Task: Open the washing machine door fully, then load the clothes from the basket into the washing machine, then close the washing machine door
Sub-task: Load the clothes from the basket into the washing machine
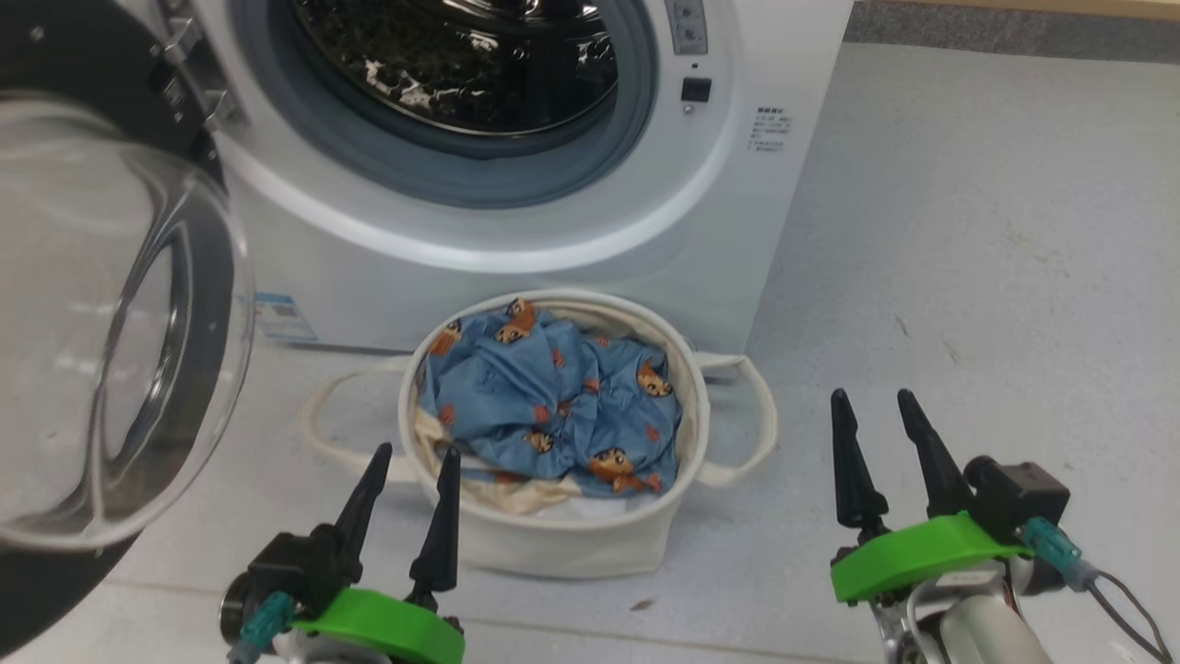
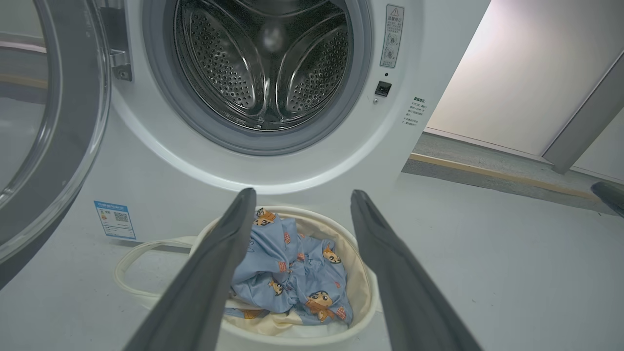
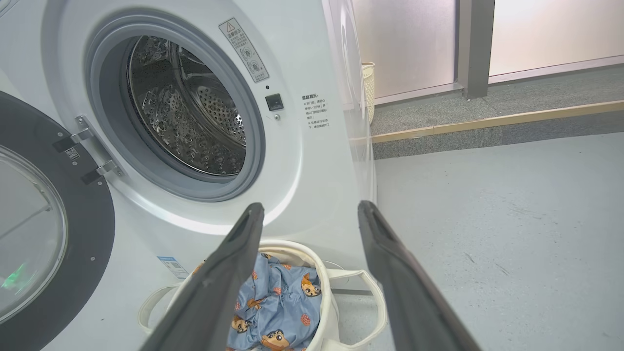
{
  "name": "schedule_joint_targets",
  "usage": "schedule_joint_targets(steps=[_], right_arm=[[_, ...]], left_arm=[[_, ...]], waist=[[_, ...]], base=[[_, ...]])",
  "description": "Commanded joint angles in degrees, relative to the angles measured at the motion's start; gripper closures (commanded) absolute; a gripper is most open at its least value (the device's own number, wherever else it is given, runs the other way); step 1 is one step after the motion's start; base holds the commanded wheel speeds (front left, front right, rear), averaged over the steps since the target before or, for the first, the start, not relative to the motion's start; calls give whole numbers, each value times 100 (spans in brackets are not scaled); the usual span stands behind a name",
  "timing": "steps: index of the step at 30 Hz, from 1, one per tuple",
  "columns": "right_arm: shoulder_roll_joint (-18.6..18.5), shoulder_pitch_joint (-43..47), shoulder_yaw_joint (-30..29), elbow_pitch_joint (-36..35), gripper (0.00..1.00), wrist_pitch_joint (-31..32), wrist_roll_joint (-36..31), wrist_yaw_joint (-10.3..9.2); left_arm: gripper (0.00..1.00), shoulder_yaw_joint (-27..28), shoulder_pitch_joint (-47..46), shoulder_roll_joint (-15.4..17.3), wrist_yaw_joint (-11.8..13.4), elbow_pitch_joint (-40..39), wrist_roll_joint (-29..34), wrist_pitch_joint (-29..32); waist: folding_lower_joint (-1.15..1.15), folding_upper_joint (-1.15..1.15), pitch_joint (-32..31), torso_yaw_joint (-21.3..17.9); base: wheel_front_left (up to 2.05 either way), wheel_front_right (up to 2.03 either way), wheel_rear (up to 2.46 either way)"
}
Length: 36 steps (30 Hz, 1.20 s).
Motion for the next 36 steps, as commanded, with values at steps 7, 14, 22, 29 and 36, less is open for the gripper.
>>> schedule_joint_targets(steps=[7,14,22,29,36], right_arm=[[24,-318,143,-136,0,-71,22,2],[24,-327,175,-173,0,-71,-10,2],[24,-251,238,-226,0,-71,-33,2],[24,-306,301,-103,0,-71,-29,2],[24,-392,363,-36,0,-71,-121,2]], left_arm=[[0,172,-269,64,-4,-191,99,-26],[0,153,-285,64,-17,-102,145,-26],[0,116,-359,64,-33,58,255,-26],[0,-4,-614,64,10,761,495,-26],[0,96,-1134,76,94,1919,609,-26]], waist=[[0,0,54,24],[0,0,87,38],[0,0,201,-25],[0,0,441,-233],[0,0,854,-564]], base=[[148,-135,-13],[46,-46,0],[0,0,0],[0,0,0],[0,0,0]])
